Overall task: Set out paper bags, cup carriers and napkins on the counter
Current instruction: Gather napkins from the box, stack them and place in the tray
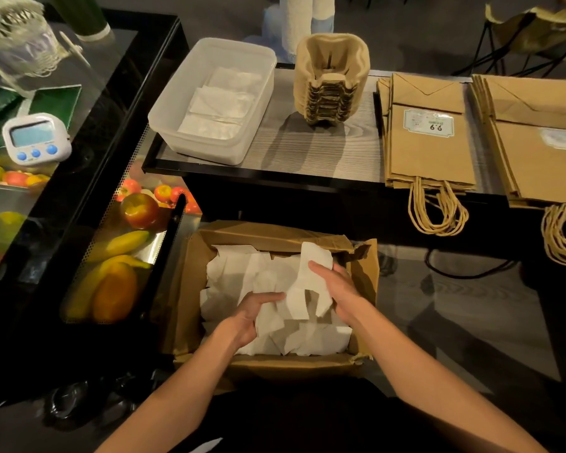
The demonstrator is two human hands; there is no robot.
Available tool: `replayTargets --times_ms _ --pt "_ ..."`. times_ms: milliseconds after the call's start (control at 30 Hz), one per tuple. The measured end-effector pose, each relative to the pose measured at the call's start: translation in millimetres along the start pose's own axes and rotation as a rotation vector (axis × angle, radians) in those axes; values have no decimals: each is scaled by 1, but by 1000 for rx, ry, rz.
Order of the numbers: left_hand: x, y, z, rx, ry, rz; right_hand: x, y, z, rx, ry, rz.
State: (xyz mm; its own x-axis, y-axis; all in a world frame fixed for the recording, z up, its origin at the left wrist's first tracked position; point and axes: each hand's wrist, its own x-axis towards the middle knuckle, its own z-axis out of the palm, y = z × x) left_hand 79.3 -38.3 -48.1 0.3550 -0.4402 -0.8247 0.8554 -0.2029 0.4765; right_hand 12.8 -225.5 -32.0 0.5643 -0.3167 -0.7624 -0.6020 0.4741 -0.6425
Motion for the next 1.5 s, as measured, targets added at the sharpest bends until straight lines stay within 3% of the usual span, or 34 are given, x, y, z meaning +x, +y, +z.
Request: replayTargets --times_ms 233,433,533,667,867,967,1133,1367,1500 --pt "-3 7 5 -21 53 -8 -12 -4 9 112 -64 -10" --pt "-6 4 16 -3 -9 10 -13 -2 39 -166 140 -177" --pt "-8 3 16 83 -109 20 -9 0 39 -221 168 -153" --pt "-5 -1 19 281 -89 63 -7 -1 33 -359 218 -207" --pt "-8 1 26 261 -144 70 -11 -6 31 -407 244 -256" --pt "-6 0 28 246 -85 92 -14 -5 34 -436 239 -248" --pt "2 -3 21 249 65 71 -16 -7 32 -430 211 -259" --pt "5 -7 -1 143 135 40 -9 -23 20 -183 190 -335" --pt "0 -2 4 118 137 52 -15 -17 7 -22 3 -175"
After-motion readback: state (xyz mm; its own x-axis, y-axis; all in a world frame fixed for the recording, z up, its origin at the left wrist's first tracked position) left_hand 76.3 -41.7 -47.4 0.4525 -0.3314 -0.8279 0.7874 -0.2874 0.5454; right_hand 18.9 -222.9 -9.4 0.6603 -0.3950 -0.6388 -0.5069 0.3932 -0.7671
